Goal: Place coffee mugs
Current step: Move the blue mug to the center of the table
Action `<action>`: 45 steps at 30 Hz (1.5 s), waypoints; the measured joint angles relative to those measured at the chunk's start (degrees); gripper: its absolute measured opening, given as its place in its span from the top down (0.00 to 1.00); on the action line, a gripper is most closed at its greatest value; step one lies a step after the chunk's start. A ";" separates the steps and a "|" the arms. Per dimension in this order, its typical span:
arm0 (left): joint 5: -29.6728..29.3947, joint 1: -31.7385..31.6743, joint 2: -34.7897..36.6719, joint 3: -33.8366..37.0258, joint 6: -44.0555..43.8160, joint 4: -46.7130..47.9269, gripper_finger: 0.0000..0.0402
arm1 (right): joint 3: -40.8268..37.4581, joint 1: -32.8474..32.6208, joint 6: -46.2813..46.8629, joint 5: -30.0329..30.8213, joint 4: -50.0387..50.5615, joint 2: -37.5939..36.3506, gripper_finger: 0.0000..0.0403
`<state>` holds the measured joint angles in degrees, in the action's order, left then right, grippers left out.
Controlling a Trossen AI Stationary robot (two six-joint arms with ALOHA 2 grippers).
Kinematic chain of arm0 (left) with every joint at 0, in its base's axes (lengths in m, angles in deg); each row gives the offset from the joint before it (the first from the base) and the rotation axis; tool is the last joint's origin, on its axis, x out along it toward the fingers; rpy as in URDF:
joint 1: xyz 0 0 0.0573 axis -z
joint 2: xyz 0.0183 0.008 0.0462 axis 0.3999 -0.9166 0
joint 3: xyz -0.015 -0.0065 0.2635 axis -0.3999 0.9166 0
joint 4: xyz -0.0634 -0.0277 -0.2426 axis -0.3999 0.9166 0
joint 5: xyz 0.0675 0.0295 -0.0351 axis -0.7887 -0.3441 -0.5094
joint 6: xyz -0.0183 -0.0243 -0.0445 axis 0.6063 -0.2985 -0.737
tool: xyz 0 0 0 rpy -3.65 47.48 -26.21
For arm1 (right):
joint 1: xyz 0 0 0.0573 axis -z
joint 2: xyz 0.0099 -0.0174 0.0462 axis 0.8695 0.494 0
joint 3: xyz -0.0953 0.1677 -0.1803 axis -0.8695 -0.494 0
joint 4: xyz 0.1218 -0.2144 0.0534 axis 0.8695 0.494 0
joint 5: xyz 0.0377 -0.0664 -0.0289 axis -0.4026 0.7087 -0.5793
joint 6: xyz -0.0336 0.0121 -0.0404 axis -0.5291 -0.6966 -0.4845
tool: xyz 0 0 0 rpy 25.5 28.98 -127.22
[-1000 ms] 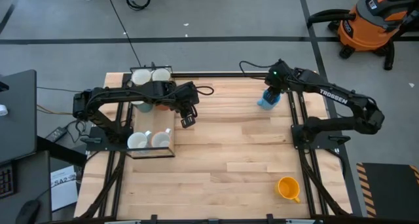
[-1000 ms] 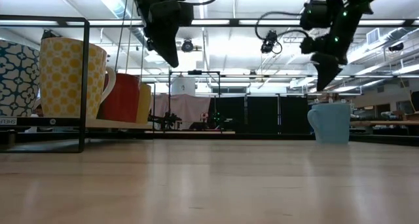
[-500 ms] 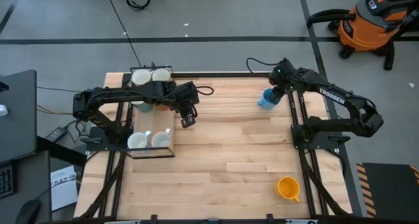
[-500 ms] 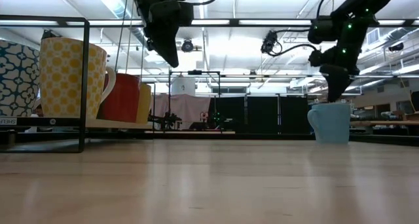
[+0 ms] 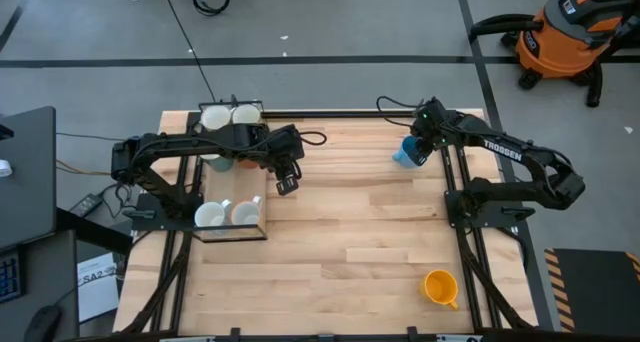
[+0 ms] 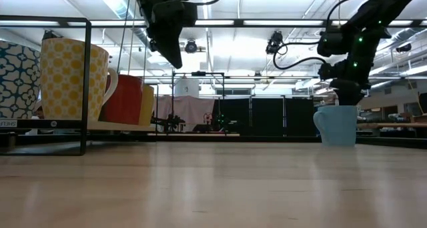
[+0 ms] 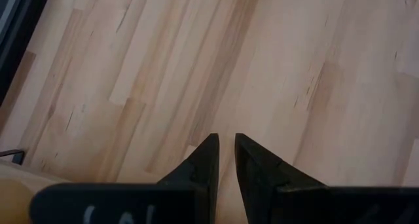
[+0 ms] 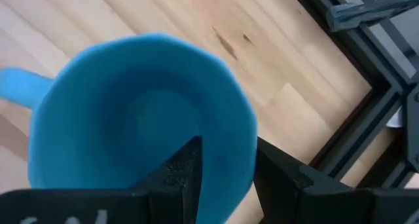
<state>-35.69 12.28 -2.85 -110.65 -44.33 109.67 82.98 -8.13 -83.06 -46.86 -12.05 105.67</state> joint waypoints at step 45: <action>-0.02 0.02 10.55 -0.04 0.02 6.62 0.86 | 24.53 -37.13 37.57 -6.47 -13.83 21.35 0.94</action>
<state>-35.72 12.30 7.70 -110.69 -44.30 116.30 107.50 -45.26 -45.50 -53.33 -25.88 127.02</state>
